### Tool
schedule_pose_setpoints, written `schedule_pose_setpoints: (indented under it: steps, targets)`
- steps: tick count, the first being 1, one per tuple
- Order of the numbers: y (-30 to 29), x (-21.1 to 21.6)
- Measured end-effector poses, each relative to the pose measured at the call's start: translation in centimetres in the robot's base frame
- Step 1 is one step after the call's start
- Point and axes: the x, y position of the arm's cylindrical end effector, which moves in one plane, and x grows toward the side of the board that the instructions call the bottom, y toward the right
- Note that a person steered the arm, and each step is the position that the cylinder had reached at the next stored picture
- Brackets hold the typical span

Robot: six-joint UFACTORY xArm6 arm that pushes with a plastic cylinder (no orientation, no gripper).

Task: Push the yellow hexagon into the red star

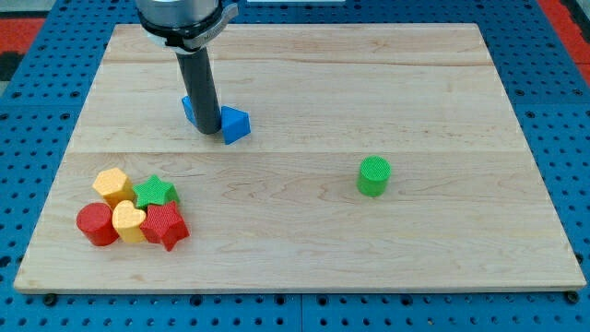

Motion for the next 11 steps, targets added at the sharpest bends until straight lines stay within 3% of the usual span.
schedule_pose_setpoints:
  steps: [5,7,9,11]
  targets:
    - [-2.9,0.4]
    - [-8.2,1.1]
    - [-14.7,5.9]
    - [-9.7,9.9]
